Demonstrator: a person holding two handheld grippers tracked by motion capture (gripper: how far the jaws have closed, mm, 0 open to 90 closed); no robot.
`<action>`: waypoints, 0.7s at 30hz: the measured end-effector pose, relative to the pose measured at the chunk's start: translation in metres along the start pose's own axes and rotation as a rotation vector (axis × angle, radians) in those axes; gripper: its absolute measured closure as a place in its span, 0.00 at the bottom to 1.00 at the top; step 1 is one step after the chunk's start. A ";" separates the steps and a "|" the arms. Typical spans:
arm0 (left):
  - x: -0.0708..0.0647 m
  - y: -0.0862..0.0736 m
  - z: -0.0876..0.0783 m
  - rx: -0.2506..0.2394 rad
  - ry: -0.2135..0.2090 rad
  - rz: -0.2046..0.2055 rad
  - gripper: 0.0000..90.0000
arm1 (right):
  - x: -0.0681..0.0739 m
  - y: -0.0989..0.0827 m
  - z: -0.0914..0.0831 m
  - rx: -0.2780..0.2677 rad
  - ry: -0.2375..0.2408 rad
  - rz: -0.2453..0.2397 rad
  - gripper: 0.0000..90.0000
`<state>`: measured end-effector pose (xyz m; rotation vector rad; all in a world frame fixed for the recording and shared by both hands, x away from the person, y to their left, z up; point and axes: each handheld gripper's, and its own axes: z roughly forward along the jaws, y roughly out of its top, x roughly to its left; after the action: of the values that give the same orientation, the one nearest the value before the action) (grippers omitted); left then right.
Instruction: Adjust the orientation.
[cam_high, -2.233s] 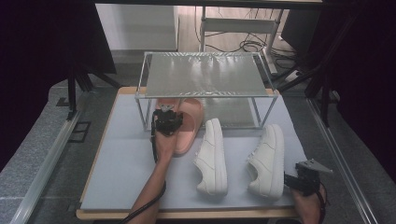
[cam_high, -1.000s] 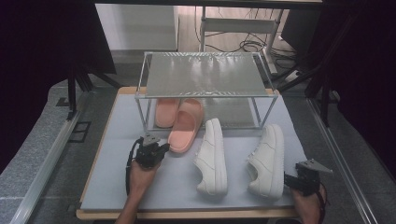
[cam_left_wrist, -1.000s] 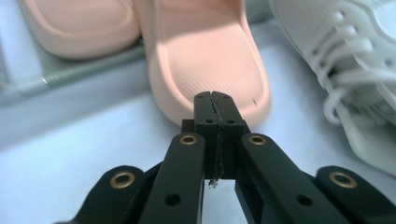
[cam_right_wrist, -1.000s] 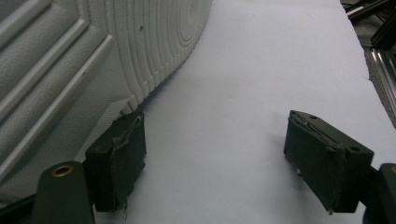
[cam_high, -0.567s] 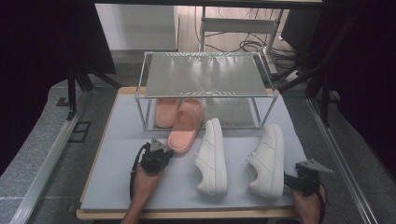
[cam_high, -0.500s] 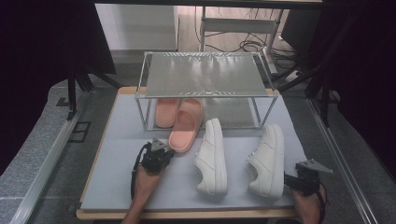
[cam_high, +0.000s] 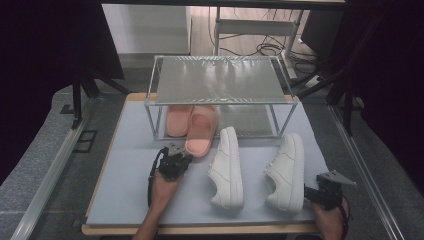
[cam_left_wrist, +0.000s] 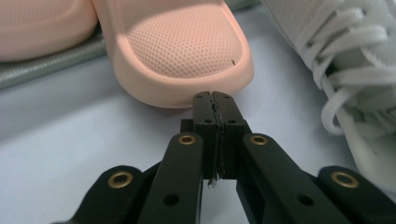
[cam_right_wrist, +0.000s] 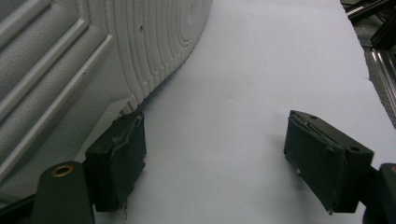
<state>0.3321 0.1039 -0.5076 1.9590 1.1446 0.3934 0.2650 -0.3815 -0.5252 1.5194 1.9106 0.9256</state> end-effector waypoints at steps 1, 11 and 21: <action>0.000 0.003 0.001 -0.003 -0.003 -0.002 0.98 | 0.000 0.000 0.000 0.000 0.000 0.000 0.23; -0.003 0.011 0.012 0.006 0.001 0.002 0.97 | 0.000 0.000 0.000 0.000 0.000 0.000 0.23; 0.003 0.022 0.026 0.006 0.009 -0.005 0.97 | 0.000 0.000 0.000 0.000 0.000 0.000 0.23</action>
<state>0.3622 0.0876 -0.5075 1.9611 1.1572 0.3973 0.2650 -0.3816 -0.5252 1.5192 1.9105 0.9259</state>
